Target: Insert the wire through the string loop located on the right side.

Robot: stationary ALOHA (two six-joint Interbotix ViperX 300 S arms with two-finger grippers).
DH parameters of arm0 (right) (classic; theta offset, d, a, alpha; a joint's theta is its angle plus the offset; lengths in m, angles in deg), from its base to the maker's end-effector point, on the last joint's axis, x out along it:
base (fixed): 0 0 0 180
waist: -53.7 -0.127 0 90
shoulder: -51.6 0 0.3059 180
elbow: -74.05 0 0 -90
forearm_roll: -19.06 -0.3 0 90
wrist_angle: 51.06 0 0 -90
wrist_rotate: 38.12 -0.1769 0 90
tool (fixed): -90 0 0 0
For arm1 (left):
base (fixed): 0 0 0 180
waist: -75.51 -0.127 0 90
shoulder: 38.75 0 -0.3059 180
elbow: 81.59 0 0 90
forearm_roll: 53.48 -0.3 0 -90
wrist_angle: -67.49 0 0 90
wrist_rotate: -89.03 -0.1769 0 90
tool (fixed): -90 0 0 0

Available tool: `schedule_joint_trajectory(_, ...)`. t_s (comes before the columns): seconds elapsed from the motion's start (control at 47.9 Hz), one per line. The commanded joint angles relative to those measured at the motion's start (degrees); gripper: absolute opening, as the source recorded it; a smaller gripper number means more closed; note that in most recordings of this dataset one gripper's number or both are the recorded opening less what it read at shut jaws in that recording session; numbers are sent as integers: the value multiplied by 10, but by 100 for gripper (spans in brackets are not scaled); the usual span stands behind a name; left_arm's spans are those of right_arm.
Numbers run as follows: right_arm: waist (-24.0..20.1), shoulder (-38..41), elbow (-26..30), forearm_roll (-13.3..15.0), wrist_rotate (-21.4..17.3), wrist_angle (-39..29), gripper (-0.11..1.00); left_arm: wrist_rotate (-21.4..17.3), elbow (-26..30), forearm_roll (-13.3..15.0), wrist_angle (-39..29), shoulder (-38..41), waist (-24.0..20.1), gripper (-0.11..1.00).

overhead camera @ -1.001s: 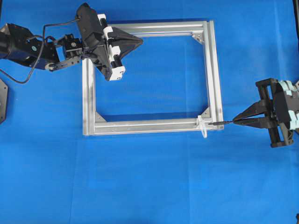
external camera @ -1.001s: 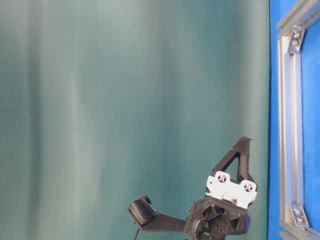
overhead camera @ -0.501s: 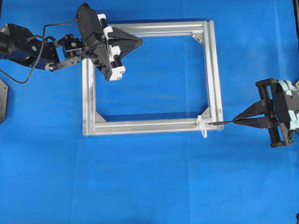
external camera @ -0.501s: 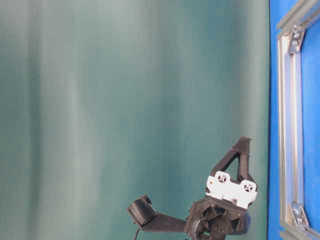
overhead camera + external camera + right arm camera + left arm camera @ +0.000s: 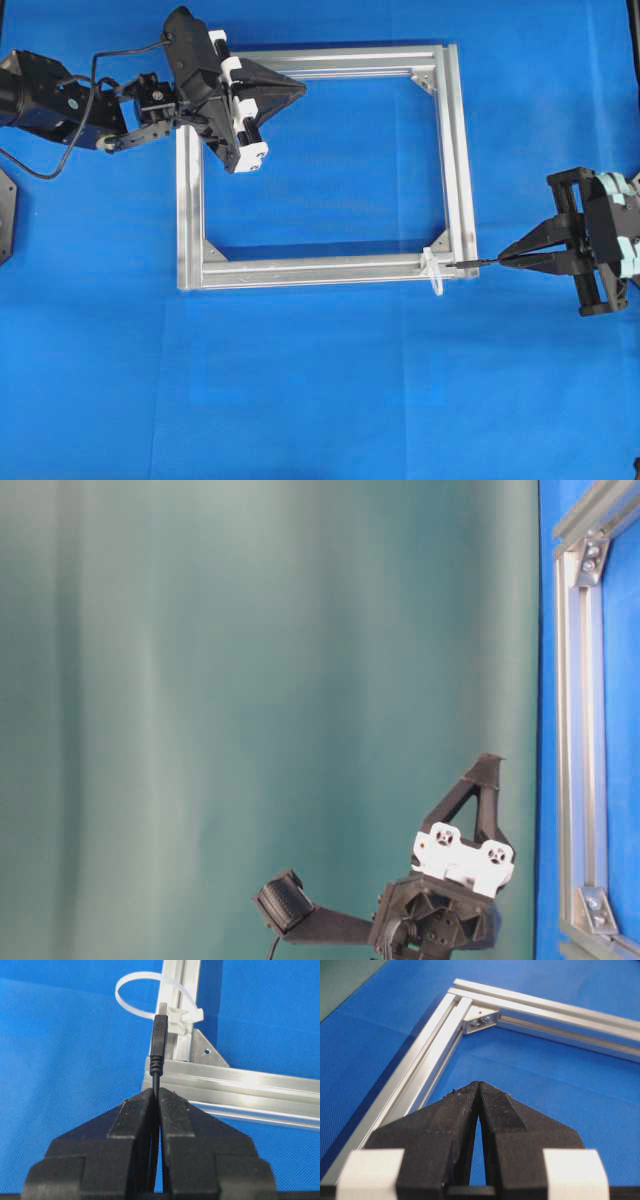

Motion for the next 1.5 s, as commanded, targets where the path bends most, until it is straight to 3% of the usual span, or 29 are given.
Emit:
schedule_joint_trajectory(0.0,1,0,6,0,1,6,-3,-1,4,-1,3,-18,-1,0)
schedule_joint_trajectory(0.376,1,28,10,-1,-1,54,-3,-1,4,-1,3,-18,0,0)
schedule_joint_trajectory(0.814,1,159,49,-2,-2,156,-3,-1,4,-1,4,-17,-1,0)
schedule_joint_trajectory(1.106,1,211,83,-2,-2,164,-3,-2,4,-1,4,-18,-1,0)
schedule_joint_trajectory(1.481,1,213,85,-2,-2,170,-3,-1,4,-1,4,-18,0,0)
